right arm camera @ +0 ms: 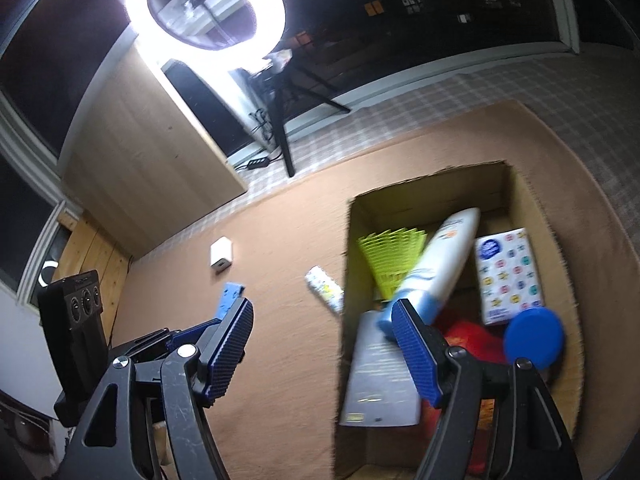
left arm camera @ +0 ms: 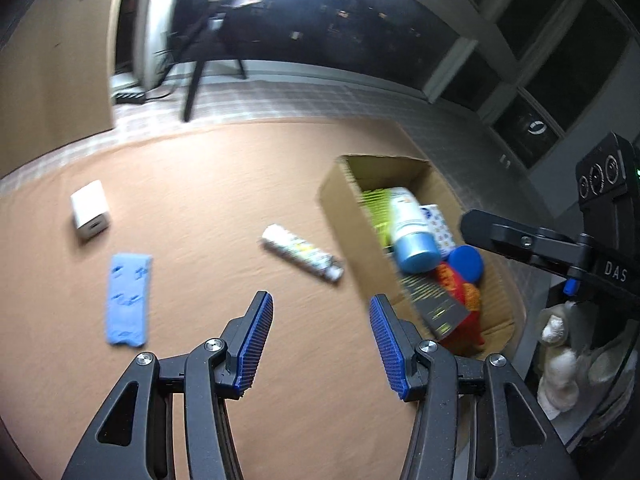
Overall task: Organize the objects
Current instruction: 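Release the tube into the box and move the right tool to the blue stand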
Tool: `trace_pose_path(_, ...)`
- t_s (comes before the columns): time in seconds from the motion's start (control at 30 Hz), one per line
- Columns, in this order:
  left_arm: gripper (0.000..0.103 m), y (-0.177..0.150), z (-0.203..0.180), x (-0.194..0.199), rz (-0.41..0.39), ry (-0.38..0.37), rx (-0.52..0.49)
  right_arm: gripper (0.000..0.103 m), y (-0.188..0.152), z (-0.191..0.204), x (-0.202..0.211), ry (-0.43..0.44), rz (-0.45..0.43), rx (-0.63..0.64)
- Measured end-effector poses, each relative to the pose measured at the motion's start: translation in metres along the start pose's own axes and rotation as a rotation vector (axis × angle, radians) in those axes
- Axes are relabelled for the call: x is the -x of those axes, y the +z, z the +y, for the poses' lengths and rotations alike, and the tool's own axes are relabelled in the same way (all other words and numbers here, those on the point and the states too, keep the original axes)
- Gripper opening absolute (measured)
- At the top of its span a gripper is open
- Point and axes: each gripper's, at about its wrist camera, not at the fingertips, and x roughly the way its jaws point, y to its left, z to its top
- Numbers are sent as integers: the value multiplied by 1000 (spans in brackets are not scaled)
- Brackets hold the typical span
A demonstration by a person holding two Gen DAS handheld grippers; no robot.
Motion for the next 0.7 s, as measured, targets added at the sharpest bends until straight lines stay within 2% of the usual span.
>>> trace_pose_path(0.43, 54, -31, 96, 41, -13, 103, 121, 68, -15, 59, -45, 21, 97, 71)
trace_pose_path(0.7, 53, -37, 124, 42, -5, 110, 150, 68, -19, 79, -82, 18, 147, 76)
